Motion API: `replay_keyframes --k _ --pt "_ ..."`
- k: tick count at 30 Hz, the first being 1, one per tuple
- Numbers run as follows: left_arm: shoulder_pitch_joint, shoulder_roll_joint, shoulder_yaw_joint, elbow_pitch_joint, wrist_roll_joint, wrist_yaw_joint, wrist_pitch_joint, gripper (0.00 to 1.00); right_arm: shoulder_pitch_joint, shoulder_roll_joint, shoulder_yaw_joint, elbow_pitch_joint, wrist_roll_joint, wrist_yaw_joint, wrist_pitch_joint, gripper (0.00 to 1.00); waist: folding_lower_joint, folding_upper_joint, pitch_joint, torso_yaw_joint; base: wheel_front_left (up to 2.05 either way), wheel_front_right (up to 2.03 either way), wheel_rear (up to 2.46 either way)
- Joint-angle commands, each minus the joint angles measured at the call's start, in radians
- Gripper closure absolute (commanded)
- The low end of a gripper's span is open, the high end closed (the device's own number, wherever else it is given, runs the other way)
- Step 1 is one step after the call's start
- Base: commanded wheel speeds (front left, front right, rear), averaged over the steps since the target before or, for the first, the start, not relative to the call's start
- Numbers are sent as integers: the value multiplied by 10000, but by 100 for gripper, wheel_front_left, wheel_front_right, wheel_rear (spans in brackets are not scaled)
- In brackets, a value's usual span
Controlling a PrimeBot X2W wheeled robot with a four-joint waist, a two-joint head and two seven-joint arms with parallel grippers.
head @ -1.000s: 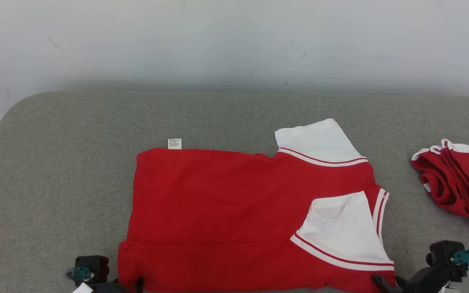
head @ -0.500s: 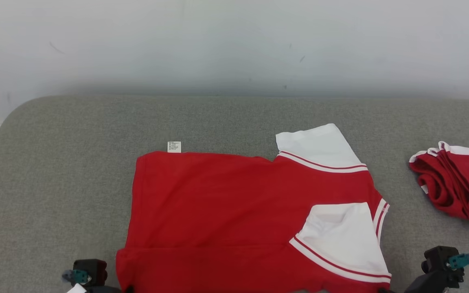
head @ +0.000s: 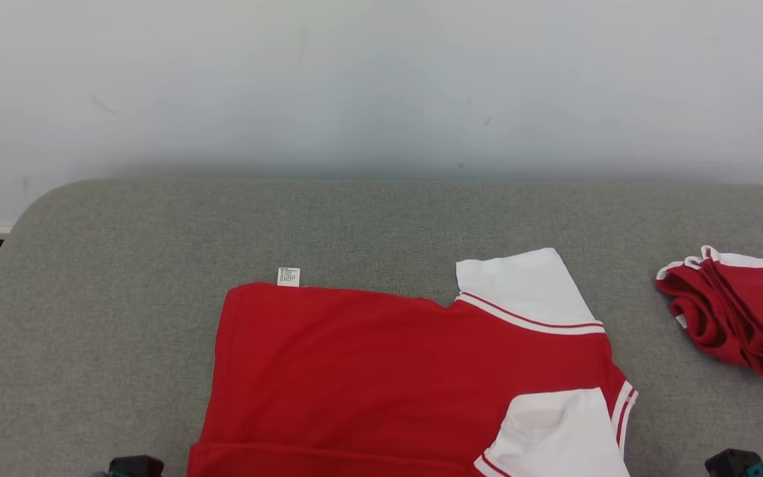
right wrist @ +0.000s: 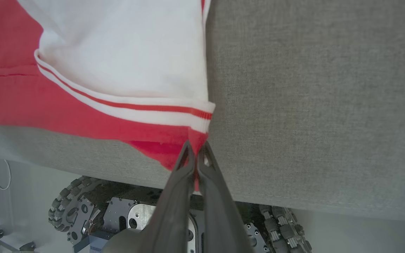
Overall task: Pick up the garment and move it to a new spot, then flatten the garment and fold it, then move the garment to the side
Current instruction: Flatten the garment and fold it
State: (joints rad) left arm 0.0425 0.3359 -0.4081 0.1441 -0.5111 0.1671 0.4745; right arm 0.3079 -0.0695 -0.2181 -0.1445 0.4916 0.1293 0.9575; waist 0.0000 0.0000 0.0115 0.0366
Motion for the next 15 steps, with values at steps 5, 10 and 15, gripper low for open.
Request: replay_keyframes --k 5,10,15 --pt "344 104 -19 -95 0 90 -73 0 181 99 94 115 135 21 -90 0 0 0 -167 -31 0 0 0" --pt "469 18 37 -158 24 236 -391 0 -56 130 200 104 18 21 -929 0 0 0 -277 -16 0 0 0" --pt "527 -152 330 -328 -9 402 -1269 0 -358 169 173 201 125 21 -2186 0 0 0 -463 68 0 0 0"
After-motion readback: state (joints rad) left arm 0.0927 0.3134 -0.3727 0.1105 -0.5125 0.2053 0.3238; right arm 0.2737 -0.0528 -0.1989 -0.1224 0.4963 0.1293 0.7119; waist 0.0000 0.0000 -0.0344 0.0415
